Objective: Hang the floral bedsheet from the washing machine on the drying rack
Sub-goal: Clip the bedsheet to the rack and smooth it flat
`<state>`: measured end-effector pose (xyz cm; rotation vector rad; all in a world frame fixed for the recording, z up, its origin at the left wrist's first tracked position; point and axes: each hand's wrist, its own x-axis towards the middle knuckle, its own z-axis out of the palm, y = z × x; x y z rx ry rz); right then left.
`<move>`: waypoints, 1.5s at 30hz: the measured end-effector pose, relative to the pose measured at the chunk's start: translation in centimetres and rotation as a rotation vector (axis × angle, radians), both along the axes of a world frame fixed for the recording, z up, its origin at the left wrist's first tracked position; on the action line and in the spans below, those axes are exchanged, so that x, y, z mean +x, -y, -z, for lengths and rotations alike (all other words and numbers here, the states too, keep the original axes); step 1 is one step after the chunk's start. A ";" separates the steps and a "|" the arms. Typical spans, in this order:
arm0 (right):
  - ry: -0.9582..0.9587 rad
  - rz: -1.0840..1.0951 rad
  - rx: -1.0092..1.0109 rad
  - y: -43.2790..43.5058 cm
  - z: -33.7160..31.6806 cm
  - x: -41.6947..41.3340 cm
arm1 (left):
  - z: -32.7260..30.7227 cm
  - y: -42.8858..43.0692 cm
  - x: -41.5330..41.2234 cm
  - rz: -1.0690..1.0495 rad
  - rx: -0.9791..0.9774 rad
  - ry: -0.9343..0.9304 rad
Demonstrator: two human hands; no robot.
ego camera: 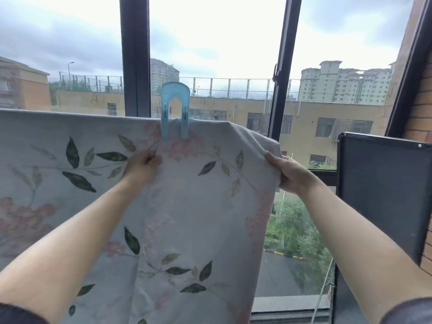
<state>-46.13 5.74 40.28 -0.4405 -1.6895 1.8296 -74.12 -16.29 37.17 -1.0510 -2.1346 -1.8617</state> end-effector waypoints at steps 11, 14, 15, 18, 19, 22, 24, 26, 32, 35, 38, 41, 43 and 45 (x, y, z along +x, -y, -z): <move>-0.066 0.175 -0.066 0.7 0.3 -0.5 | -0.2 0.2 1.0 0.058 0.057 0.020; 0.022 0.031 -0.056 1.1 3.8 0.4 | 1.0 0.7 2.3 0.121 -0.067 0.056; 0.055 -0.018 -0.030 1.4 5.0 0.7 | 1.8 1.0 2.7 0.146 -0.113 0.092; 0.046 -0.058 -0.041 1.9 8.8 1.2 | 5.2 2.2 2.8 0.190 -0.149 0.184; -0.014 -0.020 -0.052 1.9 9.6 1.2 | 6.2 2.7 2.7 0.174 -0.127 0.195; -0.155 0.135 -0.024 1.6 10.6 1.3 | 7.2 3.6 2.8 0.124 -0.059 0.211; -0.136 0.088 -0.045 1.9 11.8 1.4 | 7.4 3.8 3.6 0.155 -0.070 0.236; -0.003 -0.018 -0.046 2.9 13.7 1.6 | 8.6 4.0 4.4 0.208 -0.110 0.291; -0.131 0.197 -0.060 2.9 17.5 2.5 | 12.7 6.0 2.8 0.026 -0.109 0.276; -0.208 0.098 -0.147 3.0 18.6 2.8 | 13.2 6.4 2.6 0.122 -0.058 0.331; 0.005 -0.025 -0.131 4.9 20.7 2.7 | 15.0 6.6 3.3 0.198 -0.201 0.330; 0.057 0.059 -0.102 5.2 22.4 2.8 | 17.0 7.0 3.1 0.221 -0.293 0.333; 0.005 0.247 -0.088 4.9 22.6 2.9 | 17.6 7.4 2.4 0.087 -0.329 0.241; -0.036 0.348 -0.069 4.4 23.0 2.9 | 17.7 7.8 2.0 0.037 -0.300 0.217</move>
